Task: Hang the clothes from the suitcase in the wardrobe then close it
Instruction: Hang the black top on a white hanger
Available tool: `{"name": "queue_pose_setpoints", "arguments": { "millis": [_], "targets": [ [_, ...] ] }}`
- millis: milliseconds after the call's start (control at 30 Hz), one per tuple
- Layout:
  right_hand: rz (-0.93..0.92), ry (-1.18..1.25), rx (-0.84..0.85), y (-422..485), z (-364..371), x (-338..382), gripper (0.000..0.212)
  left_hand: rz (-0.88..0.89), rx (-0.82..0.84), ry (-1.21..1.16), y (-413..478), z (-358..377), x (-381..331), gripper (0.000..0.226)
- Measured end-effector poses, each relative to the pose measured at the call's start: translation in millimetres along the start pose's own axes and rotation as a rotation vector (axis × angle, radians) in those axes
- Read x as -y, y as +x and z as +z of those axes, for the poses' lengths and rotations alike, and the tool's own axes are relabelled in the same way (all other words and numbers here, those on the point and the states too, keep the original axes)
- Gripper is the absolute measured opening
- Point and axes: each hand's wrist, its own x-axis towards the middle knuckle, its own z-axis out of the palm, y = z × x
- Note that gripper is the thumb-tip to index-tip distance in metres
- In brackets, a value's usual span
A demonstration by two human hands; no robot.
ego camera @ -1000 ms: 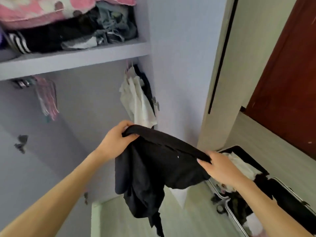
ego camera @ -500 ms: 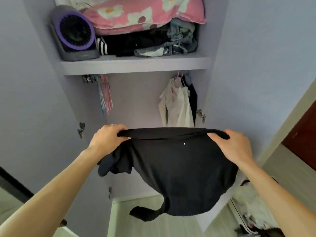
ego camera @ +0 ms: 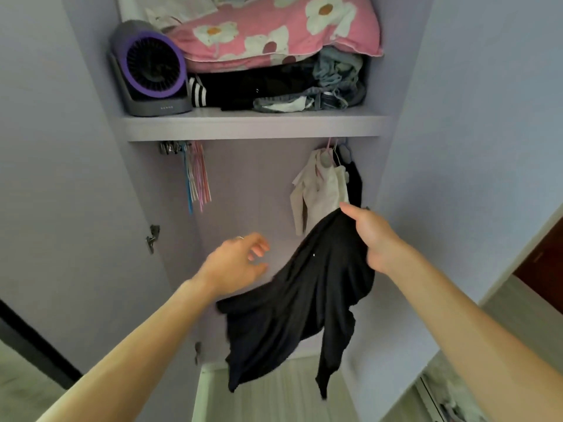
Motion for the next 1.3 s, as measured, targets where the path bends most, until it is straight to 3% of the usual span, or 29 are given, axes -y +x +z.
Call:
{"name": "queue_pose_setpoints", "arguments": {
  "millis": [100,200,300,433,567,700,800,867,967,1100,1200,1233,1300],
  "targets": [
    [0.001,0.064,0.026,1.4,17.8,5.5,0.065,0.02,0.39,-0.185,-11.0,35.4,-31.8,0.07],
    [0.024,0.171,0.017,-2.3,27.7,10.1,0.056,-0.033,0.514,-0.341,-15.0,70.9,-44.6,0.104],
    [0.009,0.31,0.051,-5.3,27.7,13.4,0.036,-0.091,0.433,-0.437,-12.1,90.5,-46.0,0.096],
    [-0.044,0.507,0.108,-13.3,18.1,22.5,0.037,-0.076,0.339,-0.411,-9.3,90.9,-44.2,0.085],
    [-0.08,0.688,0.112,-27.1,6.8,29.2,0.005,-0.061,0.207,-0.374,-10.0,90.5,-48.5,0.083],
    [-0.127,0.779,0.131,-34.1,6.4,29.3,0.008,-0.065,-0.051,-0.272,-3.4,85.2,-59.8,0.041],
    [-0.171,0.835,0.03,-31.6,1.0,29.7,0.009,-0.105,-0.202,-0.155,3.0,72.7,-51.4,0.039],
    [-0.194,0.86,-0.068,-26.7,-7.8,29.4,0.006,-0.15,-0.216,-0.072,6.0,62.5,-35.6,0.04],
    [-0.222,0.793,-0.269,-14.6,-24.7,26.6,0.005,-0.275,-0.147,0.006,11.5,43.6,-3.3,0.032],
    [-0.247,0.574,-0.471,8.5,-37.1,4.1,0.013,-0.382,-0.225,-0.307,26.8,4.8,11.5,0.025],
    [-0.366,0.0,-0.364,12.4,-16.2,-20.1,0.086,-0.222,-0.205,-0.52,40.7,-22.0,-22.4,0.023],
    [-0.441,-0.188,-0.262,9.5,-3.3,-24.3,0.096,-0.129,-0.181,-0.517,44.7,-28.7,-37.8,0.021],
    [-0.58,-0.47,-0.046,6.9,23.0,-29.5,0.092,0.048,-0.154,-0.416,52.1,-40.0,-62.9,0.019]
  ]
}}
